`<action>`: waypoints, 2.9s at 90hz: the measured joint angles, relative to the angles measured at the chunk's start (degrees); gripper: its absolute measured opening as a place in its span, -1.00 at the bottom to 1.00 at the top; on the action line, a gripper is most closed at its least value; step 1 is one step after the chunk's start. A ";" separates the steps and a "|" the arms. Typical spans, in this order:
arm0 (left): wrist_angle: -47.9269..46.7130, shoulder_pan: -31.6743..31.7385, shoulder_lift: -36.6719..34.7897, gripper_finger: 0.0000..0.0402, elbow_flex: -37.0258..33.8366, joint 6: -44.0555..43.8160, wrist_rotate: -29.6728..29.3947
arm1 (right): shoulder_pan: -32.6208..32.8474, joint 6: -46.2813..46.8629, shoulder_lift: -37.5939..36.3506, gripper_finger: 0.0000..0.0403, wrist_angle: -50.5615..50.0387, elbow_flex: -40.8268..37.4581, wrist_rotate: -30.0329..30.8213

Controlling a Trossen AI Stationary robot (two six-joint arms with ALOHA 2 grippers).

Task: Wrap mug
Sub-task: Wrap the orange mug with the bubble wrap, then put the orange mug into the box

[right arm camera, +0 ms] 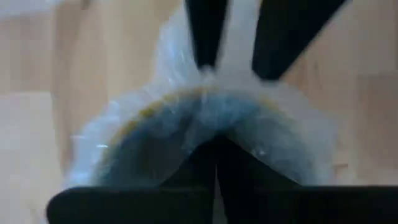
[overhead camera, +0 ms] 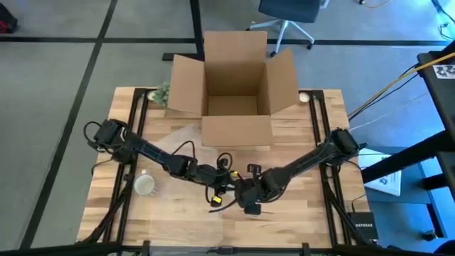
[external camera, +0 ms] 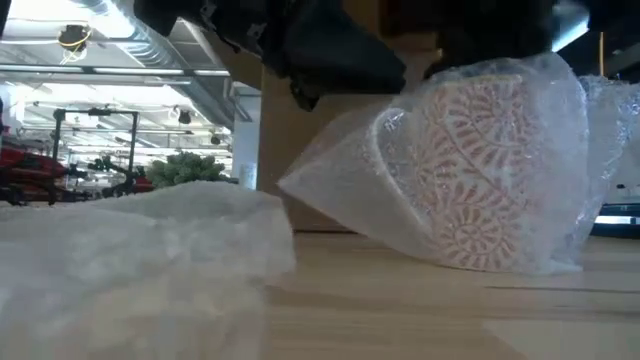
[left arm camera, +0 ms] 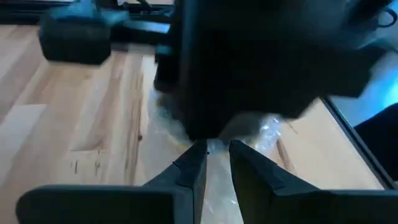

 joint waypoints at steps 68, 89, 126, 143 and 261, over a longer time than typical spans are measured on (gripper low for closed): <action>-0.15 -0.31 0.00 -0.73 -0.01 0.35 0.15 | 4.46 2.73 -7.75 -0.86 -9.00 9.05 -3.60; 0.27 -0.38 0.02 -0.73 0.00 0.49 0.25 | 6.57 -1.99 -7.50 -0.32 -8.51 9.03 7.90; -0.09 -0.42 0.04 -0.73 -0.02 0.44 0.24 | -0.50 -1.88 -1.57 -0.72 -7.59 9.07 3.29; -0.11 -0.67 0.04 -0.73 -0.02 0.42 0.24 | -0.84 -1.34 1.11 -0.93 -5.95 7.62 1.70; -0.07 -0.68 0.04 -0.73 -0.02 0.83 0.23 | 6.24 8.80 -1.36 0.11 -6.28 5.83 -2.04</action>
